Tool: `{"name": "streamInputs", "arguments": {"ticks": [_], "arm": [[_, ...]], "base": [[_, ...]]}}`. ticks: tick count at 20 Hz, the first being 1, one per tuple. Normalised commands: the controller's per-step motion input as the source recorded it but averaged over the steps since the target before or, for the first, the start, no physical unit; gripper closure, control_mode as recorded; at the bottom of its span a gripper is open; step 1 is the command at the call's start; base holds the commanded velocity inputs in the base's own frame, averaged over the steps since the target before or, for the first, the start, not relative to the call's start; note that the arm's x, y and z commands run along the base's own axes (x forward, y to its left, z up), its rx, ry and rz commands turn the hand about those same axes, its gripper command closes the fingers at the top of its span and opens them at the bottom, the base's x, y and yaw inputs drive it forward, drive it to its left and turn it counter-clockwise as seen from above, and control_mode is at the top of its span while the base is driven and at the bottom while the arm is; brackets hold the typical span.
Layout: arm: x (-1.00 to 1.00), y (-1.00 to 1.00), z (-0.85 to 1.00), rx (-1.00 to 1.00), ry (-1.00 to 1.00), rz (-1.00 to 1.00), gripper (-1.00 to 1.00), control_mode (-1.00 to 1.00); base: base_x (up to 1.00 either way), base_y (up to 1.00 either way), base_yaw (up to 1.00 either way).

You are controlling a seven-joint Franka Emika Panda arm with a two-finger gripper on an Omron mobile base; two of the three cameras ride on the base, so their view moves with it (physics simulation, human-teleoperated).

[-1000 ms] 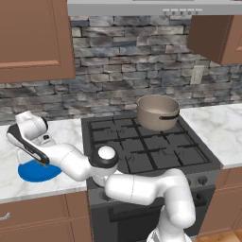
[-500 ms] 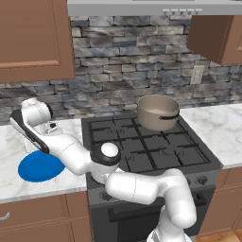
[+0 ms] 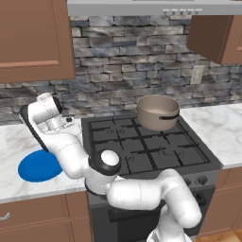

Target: Retrieve the frozen meat and place it in the pot on a burner. Then turn the burner on.

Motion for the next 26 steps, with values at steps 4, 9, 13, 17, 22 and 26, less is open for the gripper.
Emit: {"name": "streamInputs", "arguments": {"ticks": [4, 9, 13, 17, 22, 26], "arm": [[-0.81, -0.56, 0.12, 0.0, -0.18, 0.0, 1.0, -1.0], [-0.67, -0.65, 0.36, 0.05, -0.23, 0.0, 1.0, -1.0], [-0.55, -0.8, 0.46, 0.1, -0.26, 0.0, 1.0, -1.0], [-0.34, -0.84, 0.34, 0.08, -0.23, 0.0, 1.0, -1.0], [-0.01, -0.94, 0.39, 0.08, -0.19, 0.01, 1.0, -1.0], [0.0, -0.77, 0.47, 0.16, -0.06, 0.0, 1.0, -1.0]], "base": [[0.0, 0.0, 0.0], [0.0, 0.0, 0.0], [0.0, 0.0, 0.0], [0.0, 0.0, 0.0], [0.0, 0.0, 0.0], [0.0, 0.0, 0.0]]}}
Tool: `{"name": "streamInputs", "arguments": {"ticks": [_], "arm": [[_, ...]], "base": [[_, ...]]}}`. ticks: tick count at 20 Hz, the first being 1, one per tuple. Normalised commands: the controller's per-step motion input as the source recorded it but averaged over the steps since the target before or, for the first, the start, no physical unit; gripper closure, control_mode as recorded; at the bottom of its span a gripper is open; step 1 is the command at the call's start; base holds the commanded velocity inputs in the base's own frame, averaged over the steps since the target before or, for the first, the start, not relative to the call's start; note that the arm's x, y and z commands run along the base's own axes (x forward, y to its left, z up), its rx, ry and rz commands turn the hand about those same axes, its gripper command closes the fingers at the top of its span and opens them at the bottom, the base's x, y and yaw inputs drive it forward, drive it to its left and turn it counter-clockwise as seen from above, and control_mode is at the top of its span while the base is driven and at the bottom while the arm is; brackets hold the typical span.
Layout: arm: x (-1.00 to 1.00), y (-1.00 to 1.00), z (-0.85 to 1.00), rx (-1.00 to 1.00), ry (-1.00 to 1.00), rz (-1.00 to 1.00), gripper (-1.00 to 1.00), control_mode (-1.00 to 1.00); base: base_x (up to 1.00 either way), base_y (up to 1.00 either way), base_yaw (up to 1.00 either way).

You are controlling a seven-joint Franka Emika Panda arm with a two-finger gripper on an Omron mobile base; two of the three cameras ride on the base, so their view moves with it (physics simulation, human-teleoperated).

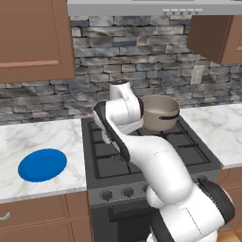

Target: Retrieve the frozen meat and place it in the pot on a burner. Then turn the burner on.

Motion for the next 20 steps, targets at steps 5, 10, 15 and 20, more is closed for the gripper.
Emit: {"name": "streamInputs", "arguments": {"ticks": [5, 10, 15, 20], "arm": [[0.0, -0.44, 0.52, 0.03, -0.12, 0.0, 1.0, -1.0], [0.1, -0.39, 0.35, 0.01, -0.07, 0.0, 1.0, -1.0], [0.1, -0.43, 0.3, 0.06, -0.08, -0.11, 1.0, -1.0], [0.04, -0.38, 0.23, 0.1, -0.13, -0.25, 1.0, -1.0]], "base": [[0.0, 0.0, 0.0], [0.0, 0.0, 0.0], [0.0, 0.0, 0.0], [0.0, 0.0, 0.0]]}}
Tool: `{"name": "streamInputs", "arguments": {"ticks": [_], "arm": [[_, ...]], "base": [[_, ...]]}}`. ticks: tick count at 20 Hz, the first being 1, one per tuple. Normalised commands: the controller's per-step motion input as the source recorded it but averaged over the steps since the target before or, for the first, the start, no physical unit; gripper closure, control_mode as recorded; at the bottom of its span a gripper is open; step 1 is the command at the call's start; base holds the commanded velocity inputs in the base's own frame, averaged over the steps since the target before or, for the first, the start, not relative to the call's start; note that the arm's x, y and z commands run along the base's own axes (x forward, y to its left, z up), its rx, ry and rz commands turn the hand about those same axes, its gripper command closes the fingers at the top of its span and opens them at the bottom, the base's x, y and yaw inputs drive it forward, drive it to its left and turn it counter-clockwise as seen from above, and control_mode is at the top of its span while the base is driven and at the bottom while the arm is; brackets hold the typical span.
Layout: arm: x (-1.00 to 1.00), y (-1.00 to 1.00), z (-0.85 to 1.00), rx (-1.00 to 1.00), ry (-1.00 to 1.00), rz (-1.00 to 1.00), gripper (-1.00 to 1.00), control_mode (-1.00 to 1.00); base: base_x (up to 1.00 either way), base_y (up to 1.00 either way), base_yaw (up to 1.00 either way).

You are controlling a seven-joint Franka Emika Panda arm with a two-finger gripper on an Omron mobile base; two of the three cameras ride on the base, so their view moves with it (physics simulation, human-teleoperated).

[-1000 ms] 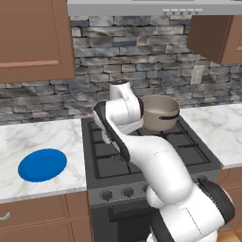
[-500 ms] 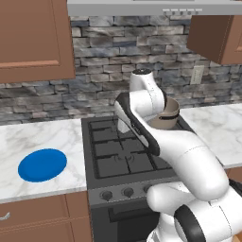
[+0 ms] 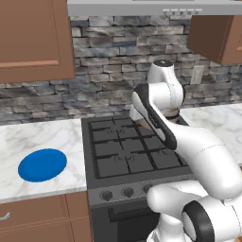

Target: Retrieve the frozen meat and place it in the pot on a burner. Then turn the burner on.

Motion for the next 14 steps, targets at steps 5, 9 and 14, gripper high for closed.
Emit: {"name": "streamInputs", "arguments": {"ticks": [5, 9, 14], "arm": [[0.12, -0.32, 0.28, 0.09, -0.1, -0.25, 1.0, -1.0], [0.19, -0.47, 0.21, 0.05, -0.01, -0.18, 1.0, -1.0], [0.23, -0.27, 0.03, -0.01, 0.0, -0.06, 1.0, -1.0]], "base": [[0.0, 0.0, 0.0], [0.0, 0.0, 0.0], [0.0, 0.0, 0.0]]}}
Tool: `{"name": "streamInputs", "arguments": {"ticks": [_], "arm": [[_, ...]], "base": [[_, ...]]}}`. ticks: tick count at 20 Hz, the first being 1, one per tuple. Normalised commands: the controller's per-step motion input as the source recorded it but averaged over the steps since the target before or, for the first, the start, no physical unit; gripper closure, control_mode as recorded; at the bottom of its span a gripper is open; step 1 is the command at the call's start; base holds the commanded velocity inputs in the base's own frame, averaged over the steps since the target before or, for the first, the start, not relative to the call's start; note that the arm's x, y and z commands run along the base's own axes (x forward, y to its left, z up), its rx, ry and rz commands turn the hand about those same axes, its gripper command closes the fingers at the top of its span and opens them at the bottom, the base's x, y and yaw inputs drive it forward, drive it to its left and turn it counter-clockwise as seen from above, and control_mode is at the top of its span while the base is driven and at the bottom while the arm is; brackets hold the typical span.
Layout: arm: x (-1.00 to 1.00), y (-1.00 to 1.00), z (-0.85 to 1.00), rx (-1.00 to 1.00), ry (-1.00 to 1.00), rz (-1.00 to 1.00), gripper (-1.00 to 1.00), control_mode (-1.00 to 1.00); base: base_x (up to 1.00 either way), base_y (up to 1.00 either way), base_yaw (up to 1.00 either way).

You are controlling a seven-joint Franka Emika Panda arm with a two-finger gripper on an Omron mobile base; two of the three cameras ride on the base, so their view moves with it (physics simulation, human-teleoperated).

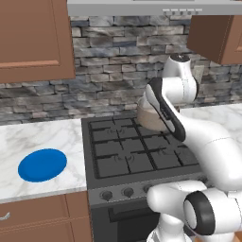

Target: Retrieve the frozen meat and place it in the pot on a burner. Then turn the burner on.

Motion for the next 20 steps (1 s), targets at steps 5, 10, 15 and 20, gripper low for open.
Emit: {"name": "streamInputs", "arguments": {"ticks": [5, 10, 15, 20], "arm": [[0.43, -0.38, 0.0, -0.01, 0.06, -0.1, 1.0, -1.0], [0.48, -0.35, -0.01, 0.0, 0.11, -0.01, 1.0, -1.0], [0.48, -0.2, -0.04, 0.0, 0.03, -0.01, 1.0, -1.0], [0.48, -0.18, -0.09, 0.0, 0.03, 0.0, 1.0, -1.0]], "base": [[0.0, 0.0, 0.0], [0.0, 0.0, 0.0], [0.0, 0.0, 0.0], [0.0, 0.0, 0.0]]}}
